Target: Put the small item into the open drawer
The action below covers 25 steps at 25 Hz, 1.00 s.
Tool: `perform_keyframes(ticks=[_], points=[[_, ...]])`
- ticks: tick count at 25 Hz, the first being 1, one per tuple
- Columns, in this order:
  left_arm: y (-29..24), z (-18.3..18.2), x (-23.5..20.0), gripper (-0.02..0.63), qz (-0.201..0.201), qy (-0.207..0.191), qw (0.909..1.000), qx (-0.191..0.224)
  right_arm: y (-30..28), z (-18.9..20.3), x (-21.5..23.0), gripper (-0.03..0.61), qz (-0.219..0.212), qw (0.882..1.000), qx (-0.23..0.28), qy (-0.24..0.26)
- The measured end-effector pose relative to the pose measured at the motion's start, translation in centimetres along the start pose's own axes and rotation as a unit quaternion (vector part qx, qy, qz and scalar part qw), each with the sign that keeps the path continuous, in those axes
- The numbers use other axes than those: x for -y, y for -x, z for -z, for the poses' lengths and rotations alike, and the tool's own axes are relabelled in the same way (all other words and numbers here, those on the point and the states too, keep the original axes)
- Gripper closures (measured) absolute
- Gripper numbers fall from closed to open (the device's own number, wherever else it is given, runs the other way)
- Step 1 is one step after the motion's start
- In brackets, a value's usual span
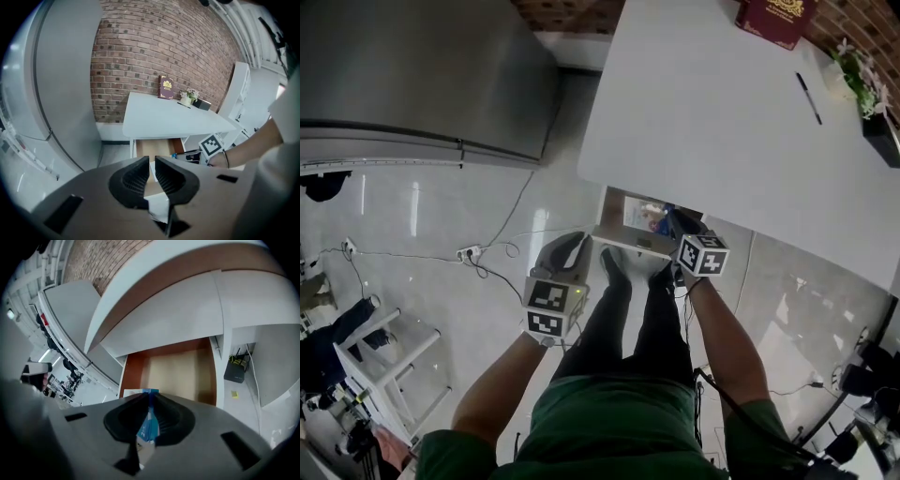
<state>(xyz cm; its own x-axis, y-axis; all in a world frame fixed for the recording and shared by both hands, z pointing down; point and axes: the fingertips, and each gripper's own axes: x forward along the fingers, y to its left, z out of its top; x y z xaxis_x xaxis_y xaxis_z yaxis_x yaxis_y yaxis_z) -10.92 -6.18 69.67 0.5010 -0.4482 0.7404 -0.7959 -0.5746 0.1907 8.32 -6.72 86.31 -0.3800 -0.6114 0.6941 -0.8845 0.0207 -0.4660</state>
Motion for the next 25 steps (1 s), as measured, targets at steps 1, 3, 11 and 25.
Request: perform_keyframes(ticks=[1,3,11,25], points=[[-0.2,0.2,-0.3,0.577,-0.003,-0.002,1.0,0.004,-0.5,0.2,0.2,0.538,0.004,1.0,-0.003,0.004],[-0.5,0.4,-0.9,0.577,-0.008,-0.006,0.9998,0.014,-1.4,0.7,0.6,0.539,0.014,1.0,-0.012,0.01],[-2.5,1.7,-1.5,0.577,-0.002,0.0,1.0,0.004,-5.4,2.0,1.5,0.538,0.028,0.998,-0.039,0.044],[-3.9,2.3,-2.1,0.577,-0.007,0.022,0.9997,0.013,-6.4,4.3,2.1,0.433,0.036,0.995,-0.078,0.043]])
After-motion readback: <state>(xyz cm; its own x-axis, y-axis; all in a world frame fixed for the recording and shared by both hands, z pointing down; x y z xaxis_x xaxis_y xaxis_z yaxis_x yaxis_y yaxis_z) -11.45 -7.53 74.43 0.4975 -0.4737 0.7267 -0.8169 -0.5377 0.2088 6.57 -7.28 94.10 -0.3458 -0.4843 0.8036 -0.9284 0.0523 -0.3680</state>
